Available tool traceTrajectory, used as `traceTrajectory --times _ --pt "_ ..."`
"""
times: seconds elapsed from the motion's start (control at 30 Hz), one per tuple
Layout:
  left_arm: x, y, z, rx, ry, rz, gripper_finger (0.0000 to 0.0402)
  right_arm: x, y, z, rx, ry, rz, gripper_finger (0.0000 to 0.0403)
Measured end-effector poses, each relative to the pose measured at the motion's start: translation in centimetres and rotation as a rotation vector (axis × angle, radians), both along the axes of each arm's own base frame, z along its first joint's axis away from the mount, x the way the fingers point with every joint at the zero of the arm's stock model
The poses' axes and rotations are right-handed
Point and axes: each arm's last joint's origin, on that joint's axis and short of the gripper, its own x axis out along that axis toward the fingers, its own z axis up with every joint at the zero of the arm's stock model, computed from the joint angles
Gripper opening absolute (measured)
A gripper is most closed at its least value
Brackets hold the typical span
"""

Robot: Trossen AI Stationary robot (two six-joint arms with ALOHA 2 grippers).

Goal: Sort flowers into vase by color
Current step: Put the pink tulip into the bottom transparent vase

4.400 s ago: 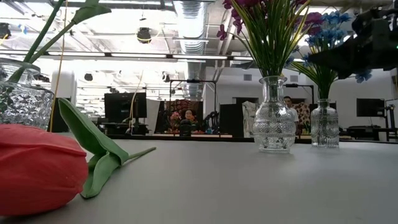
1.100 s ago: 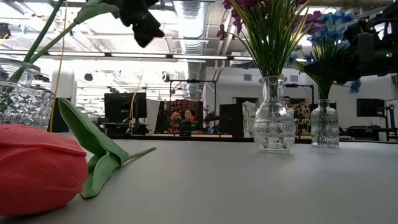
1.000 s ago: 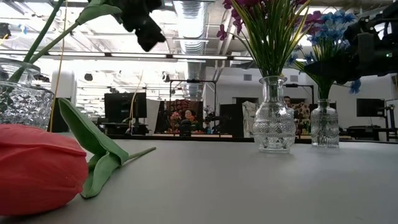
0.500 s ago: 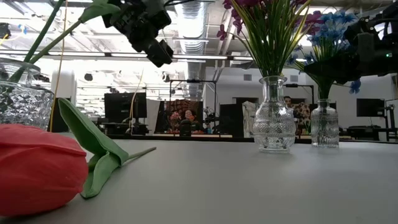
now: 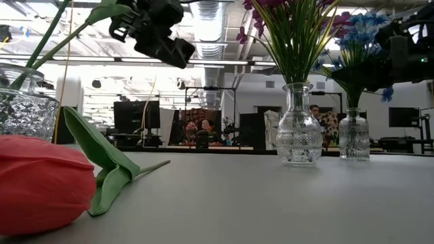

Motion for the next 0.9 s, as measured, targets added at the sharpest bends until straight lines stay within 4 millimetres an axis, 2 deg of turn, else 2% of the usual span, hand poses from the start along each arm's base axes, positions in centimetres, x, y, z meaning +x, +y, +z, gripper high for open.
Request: traceTrajectory --times 0.37,0.63,0.9 --pt "1.3 -1.3 -1.7 0.043 0.007 -0.112 0.0123 0.0 0.0 0.0 0.000 0.000 0.000 0.0033" --pt "3.4 -1.5 -6.2 -0.038 0.156 -0.135 0.0123 0.0 0.0 0.0 0.000 0.000 0.003 0.0033" --pt "5.0 -3.2 -10.0 -0.057 0.254 -0.227 0.0123 0.0 0.0 0.0 0.000 0.001 0.003 0.0033"
